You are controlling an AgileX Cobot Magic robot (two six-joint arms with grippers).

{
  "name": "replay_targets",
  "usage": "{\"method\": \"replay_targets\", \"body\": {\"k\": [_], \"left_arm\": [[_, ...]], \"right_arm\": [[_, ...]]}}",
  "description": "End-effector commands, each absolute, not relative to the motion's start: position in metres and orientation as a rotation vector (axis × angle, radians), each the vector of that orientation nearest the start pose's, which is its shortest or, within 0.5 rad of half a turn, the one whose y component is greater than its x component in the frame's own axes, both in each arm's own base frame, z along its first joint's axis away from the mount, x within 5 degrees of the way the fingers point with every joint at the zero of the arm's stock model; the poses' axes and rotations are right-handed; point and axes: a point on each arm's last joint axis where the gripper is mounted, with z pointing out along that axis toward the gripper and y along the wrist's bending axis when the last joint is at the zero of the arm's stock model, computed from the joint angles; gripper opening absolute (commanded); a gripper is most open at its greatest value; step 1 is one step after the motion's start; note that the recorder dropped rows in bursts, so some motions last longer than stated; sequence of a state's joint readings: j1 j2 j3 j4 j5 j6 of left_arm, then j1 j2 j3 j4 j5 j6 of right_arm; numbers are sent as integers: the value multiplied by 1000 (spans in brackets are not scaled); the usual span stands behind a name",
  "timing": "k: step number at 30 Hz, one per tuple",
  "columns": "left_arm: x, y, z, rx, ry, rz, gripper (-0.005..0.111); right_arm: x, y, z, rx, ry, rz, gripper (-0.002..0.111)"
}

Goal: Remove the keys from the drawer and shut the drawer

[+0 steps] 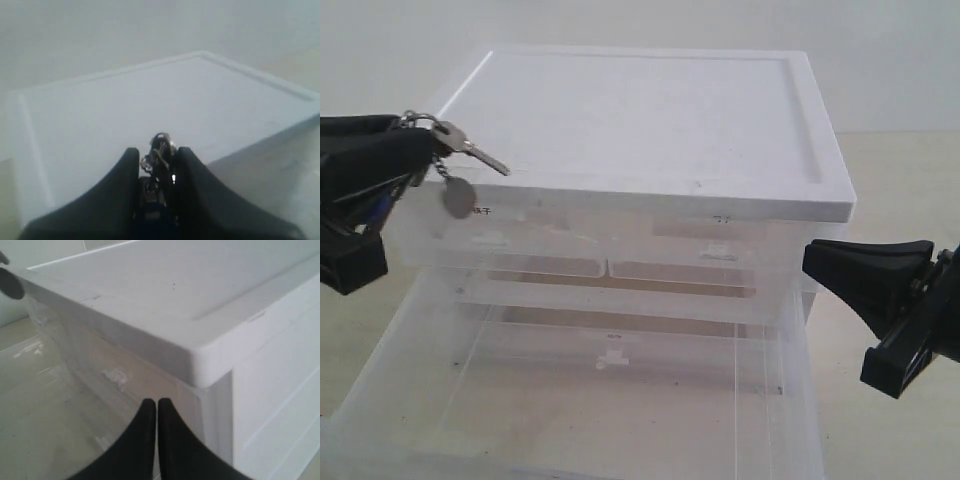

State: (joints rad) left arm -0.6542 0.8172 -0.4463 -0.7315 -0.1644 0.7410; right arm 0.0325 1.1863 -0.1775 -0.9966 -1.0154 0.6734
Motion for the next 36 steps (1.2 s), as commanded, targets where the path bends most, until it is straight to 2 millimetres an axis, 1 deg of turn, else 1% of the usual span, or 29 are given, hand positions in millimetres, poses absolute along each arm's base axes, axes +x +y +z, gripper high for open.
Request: {"method": "replay_targets", "body": {"k": [1,4,10,15,17,22,26,31,34,36], "left_arm": [[150,-69,273,271,1703,-244,4],[150,-58,262,201,1709,-180,4],[149,-53,256,163,1736,-148,4],[146,-33,237,-3,1787,0,4],[143,-30,229,-11,1807,15,4],[139,-32,215,10,1875,-15,4],[141,-35,207,10,1927,-33,4],[148,-38,192,13,2001,6,4],[153,-43,185,51,2023,8,4],[156,-44,182,46,2026,14,4]], "right_arm": [[160,70,201,-611,1652,718,0],[160,71,202,-611,1646,722,0],[160,71,202,-611,1643,725,0],[160,71,202,-611,1645,723,0],[160,71,202,-608,1646,726,0],[160,71,202,-608,1646,726,0],[160,70,201,-608,1651,723,0],[160,70,201,-608,1653,721,0],[160,70,201,-608,1653,721,0],[160,70,201,-611,1653,721,0]]}}
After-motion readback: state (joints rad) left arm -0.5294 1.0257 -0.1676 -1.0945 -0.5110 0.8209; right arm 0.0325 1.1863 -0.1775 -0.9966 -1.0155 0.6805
